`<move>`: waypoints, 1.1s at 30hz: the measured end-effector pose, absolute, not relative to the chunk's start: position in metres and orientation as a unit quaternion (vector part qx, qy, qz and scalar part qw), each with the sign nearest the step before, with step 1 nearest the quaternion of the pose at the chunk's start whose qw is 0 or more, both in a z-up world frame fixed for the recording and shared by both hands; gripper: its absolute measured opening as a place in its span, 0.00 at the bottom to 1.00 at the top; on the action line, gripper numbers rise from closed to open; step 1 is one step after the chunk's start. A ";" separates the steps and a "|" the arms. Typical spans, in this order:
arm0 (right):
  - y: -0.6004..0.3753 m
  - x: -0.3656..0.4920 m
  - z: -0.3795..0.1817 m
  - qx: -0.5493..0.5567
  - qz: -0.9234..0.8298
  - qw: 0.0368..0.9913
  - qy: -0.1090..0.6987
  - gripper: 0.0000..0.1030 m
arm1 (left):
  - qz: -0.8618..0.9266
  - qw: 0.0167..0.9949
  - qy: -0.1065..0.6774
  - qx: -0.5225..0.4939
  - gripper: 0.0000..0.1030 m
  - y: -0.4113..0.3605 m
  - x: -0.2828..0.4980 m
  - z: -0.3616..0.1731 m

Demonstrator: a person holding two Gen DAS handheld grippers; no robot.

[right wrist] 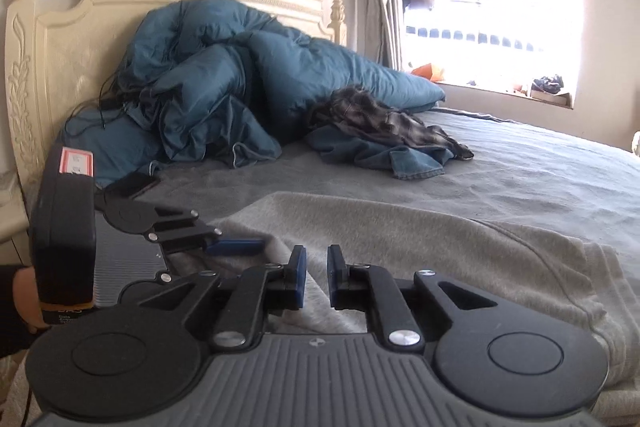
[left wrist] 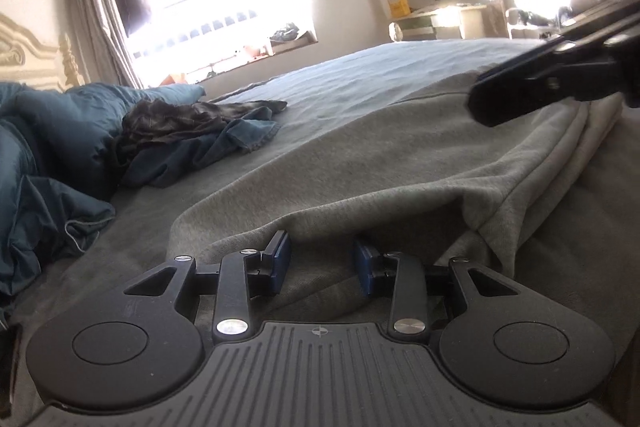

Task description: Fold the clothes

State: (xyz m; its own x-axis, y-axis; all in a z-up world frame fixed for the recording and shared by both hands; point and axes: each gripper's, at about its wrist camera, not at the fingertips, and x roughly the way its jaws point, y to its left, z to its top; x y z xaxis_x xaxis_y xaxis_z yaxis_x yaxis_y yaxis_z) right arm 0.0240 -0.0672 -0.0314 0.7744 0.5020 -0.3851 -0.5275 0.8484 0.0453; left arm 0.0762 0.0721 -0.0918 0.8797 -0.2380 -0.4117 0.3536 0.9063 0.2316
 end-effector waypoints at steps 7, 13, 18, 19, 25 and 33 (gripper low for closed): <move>-0.070 0.014 -0.067 -0.026 0.278 0.919 0.278 0.14 | -0.138 0.968 0.204 0.054 0.34 0.102 0.070 -0.076; -0.043 0.016 -0.084 -0.052 0.282 0.915 0.284 0.14 | -0.130 0.971 0.199 0.031 0.35 0.120 0.041 -0.068; -0.049 0.021 -0.070 0.005 0.298 0.923 0.242 0.14 | -0.171 0.965 0.196 0.034 0.37 0.115 0.023 -0.071; -0.051 0.022 -0.068 0.012 0.298 0.924 0.239 0.14 | -0.177 0.963 0.197 0.041 0.37 0.110 0.023 -0.075; -0.050 0.029 -0.068 0.009 0.281 0.929 0.241 0.14 | -0.187 0.959 0.198 0.083 0.37 0.086 0.041 -0.089; -0.050 0.062 -0.080 0.059 0.267 0.914 0.301 0.14 | -0.233 0.954 0.173 0.072 0.37 0.080 0.032 -0.087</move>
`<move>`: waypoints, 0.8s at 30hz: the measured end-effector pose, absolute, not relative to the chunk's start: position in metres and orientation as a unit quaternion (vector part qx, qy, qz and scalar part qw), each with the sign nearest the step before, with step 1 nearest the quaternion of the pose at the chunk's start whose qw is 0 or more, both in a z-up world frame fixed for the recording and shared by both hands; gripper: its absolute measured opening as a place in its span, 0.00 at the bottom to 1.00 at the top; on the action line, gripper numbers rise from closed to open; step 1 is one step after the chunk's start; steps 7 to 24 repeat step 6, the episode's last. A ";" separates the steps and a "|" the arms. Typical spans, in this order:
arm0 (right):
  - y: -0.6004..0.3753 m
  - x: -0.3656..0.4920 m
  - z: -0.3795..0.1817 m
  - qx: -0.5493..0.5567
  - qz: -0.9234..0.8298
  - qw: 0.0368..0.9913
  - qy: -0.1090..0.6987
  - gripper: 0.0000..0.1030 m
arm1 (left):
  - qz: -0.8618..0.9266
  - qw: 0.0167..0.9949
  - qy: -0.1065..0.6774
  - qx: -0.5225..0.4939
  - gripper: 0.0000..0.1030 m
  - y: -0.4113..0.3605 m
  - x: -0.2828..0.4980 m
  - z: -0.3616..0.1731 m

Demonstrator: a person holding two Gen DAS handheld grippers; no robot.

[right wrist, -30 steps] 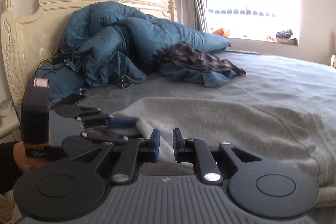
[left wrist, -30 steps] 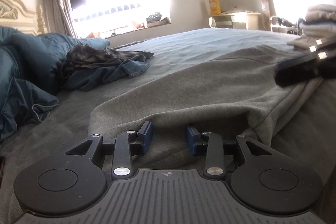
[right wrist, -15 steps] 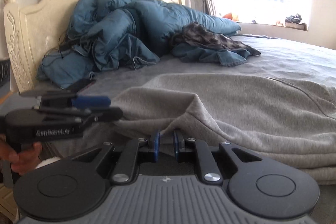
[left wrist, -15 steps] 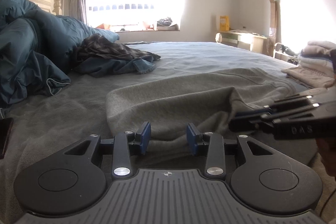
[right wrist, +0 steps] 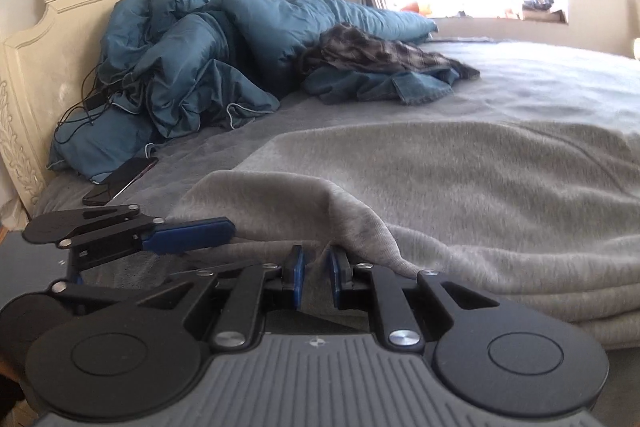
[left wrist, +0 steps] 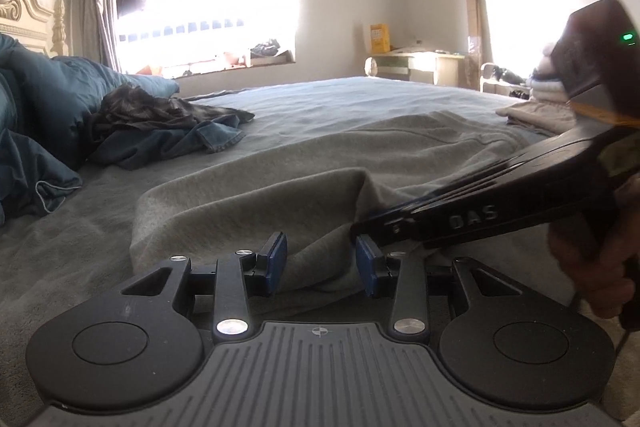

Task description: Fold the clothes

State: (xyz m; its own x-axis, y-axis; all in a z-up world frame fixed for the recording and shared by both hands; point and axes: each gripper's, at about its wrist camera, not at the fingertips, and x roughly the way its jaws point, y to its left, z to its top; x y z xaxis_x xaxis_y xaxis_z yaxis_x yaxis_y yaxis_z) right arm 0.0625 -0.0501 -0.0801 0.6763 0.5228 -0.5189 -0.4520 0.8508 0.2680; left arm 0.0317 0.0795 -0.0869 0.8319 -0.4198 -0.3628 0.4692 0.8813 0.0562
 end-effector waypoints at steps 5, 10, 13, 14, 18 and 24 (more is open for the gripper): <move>-0.083 0.091 -0.095 0.217 0.279 0.862 0.362 0.15 | -0.269 0.944 0.166 0.100 0.37 0.060 0.027 -0.095; -0.089 0.098 -0.098 0.250 0.283 0.846 0.376 0.17 | -0.272 0.943 0.164 0.104 0.37 0.056 0.026 -0.096; -0.089 0.098 -0.098 0.250 0.283 0.846 0.376 0.17 | -0.272 0.943 0.164 0.104 0.37 0.056 0.026 -0.096; -0.089 0.098 -0.098 0.250 0.283 0.846 0.376 0.17 | -0.272 0.943 0.164 0.104 0.37 0.056 0.026 -0.096; -0.089 0.098 -0.098 0.250 0.283 0.846 0.376 0.17 | -0.272 0.943 0.164 0.104 0.37 0.056 0.026 -0.096; -0.089 0.098 -0.098 0.250 0.283 0.846 0.376 0.17 | -0.272 0.943 0.164 0.104 0.37 0.056 0.026 -0.096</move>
